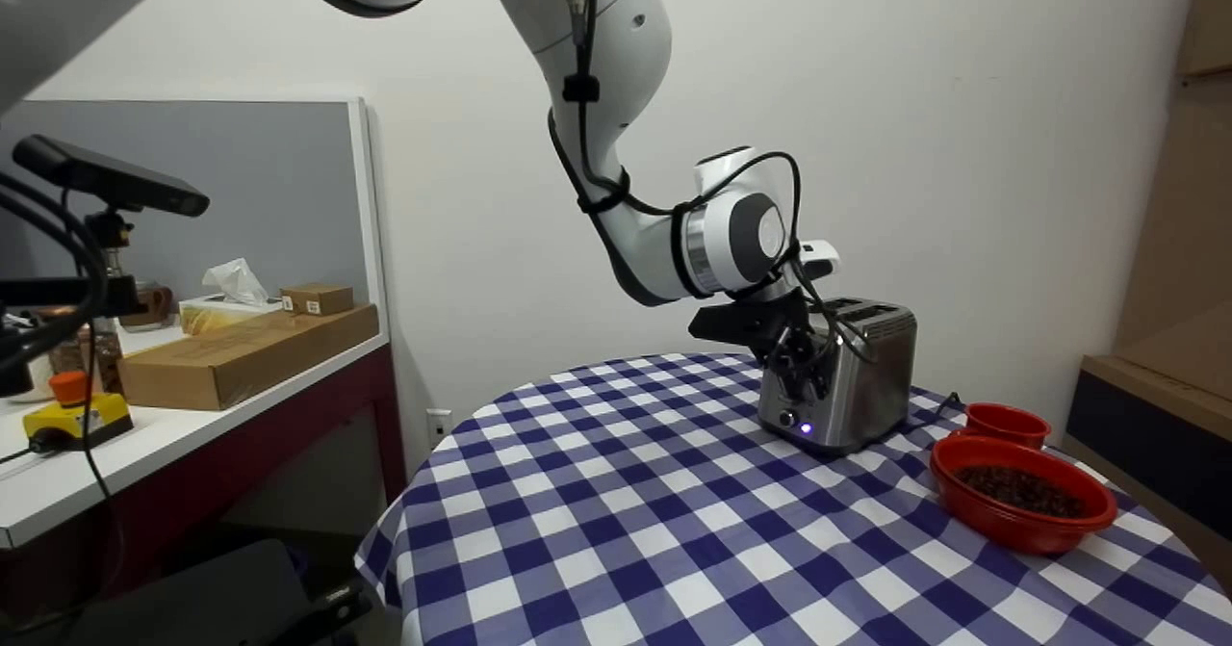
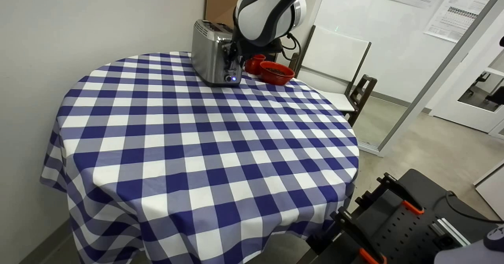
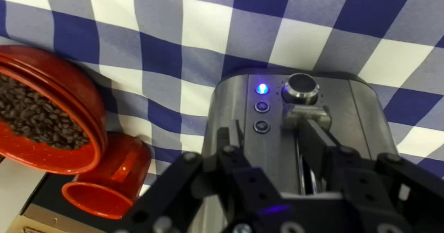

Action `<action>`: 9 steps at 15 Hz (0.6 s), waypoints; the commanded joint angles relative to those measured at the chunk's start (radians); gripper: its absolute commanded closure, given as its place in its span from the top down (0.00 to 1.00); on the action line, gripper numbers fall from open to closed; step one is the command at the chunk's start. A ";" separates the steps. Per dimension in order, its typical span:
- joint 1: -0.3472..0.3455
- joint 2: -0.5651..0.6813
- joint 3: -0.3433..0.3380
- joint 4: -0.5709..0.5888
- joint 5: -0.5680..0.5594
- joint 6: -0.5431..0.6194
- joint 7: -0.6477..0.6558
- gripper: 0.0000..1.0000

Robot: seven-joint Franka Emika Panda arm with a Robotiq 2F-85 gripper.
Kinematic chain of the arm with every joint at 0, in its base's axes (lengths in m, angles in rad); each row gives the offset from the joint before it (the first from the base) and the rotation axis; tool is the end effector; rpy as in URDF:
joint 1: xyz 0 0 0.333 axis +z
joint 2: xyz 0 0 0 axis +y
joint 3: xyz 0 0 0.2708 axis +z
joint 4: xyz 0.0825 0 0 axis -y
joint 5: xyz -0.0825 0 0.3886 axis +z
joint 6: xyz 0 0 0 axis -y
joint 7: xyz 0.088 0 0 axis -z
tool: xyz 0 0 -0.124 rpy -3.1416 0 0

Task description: Push down on the slider of the toaster.

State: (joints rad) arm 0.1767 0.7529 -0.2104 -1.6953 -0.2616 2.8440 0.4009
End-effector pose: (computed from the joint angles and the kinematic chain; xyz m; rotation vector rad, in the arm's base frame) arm 0.6871 0.0019 0.1542 2.8891 -0.1647 0.6399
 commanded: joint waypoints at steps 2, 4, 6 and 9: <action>-0.016 -0.082 0.002 -0.078 0.048 0.023 -0.067 0.87; -0.024 -0.147 0.012 -0.129 0.057 0.011 -0.082 0.98; -0.036 -0.228 0.030 -0.185 0.086 -0.042 -0.092 1.00; -0.016 -0.353 0.004 -0.257 0.093 -0.216 -0.040 1.00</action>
State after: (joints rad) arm 0.1524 0.5472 -0.1997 -1.8413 -0.1928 2.7605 0.3529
